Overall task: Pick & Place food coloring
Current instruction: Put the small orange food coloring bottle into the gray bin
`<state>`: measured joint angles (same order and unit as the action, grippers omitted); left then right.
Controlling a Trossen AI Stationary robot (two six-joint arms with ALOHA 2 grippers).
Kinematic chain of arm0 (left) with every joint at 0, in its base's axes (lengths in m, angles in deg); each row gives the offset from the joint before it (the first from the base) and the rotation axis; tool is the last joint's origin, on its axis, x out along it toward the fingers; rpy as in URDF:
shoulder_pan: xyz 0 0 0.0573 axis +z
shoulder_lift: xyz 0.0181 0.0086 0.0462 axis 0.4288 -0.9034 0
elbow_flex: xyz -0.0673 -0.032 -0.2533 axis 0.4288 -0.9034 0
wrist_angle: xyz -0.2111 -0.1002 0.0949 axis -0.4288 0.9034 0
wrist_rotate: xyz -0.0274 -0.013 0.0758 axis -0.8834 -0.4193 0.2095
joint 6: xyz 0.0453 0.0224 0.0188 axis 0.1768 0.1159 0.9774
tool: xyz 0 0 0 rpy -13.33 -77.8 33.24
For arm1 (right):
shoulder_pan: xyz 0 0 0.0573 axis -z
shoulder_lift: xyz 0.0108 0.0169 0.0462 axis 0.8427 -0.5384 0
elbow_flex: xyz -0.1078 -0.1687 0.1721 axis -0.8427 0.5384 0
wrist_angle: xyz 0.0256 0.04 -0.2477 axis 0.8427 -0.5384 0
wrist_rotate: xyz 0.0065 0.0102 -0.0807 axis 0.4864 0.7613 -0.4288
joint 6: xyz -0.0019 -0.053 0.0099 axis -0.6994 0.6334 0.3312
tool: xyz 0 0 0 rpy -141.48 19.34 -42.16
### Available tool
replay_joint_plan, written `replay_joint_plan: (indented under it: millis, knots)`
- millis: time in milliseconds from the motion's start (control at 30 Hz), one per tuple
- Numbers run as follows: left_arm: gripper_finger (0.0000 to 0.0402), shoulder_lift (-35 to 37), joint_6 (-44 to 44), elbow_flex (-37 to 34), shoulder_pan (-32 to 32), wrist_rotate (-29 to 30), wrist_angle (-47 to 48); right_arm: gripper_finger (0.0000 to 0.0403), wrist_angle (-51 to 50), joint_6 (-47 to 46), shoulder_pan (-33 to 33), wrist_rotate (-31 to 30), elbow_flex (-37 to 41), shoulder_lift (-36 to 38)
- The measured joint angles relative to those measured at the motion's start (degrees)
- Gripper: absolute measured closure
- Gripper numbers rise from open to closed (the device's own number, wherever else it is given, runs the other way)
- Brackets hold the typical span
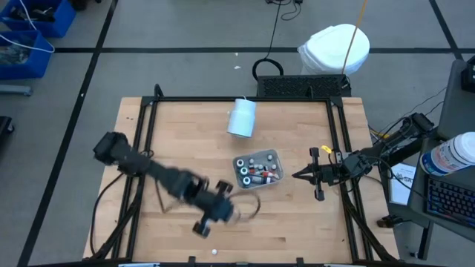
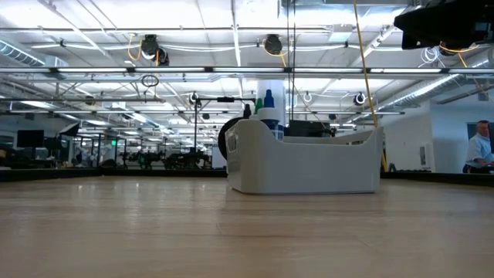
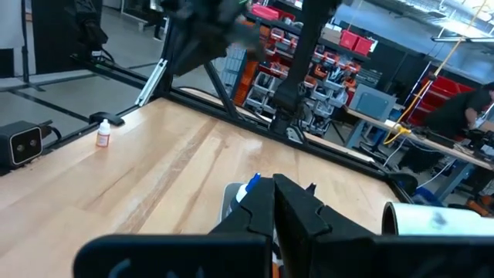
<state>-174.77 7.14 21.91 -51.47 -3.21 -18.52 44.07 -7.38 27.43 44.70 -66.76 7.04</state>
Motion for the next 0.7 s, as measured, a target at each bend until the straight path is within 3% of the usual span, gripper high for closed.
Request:
replay_joint_plan:
  millis: [167, 300, 500, 700]
  knots:
    - [0.0368, -0.9, -17.8, -6.7, -8.0, 7.7, -7.7, 0.0403, 0.0, -1.4, 0.0, 0.0, 0.0, 0.0]
    - [0.0334, -0.9, -25.9, -12.4, -11.9, 11.3, -14.1, 0.0403, 0.0, -1.4, 0.0, 0.0, 0.0, 0.0]
    - [0.0246, -0.8, -31.6, -20.6, -16.0, 9.6, -28.1, 0.0403, -0.1, -1.4, 0.0, 0.0, 0.0, 0.0]
    - [0.0164, -0.9, -31.4, -27.7, -17.6, 7.4, -42.1, 0.0403, -0.2, -1.4, 0.0, 0.0, 0.0, 0.0]
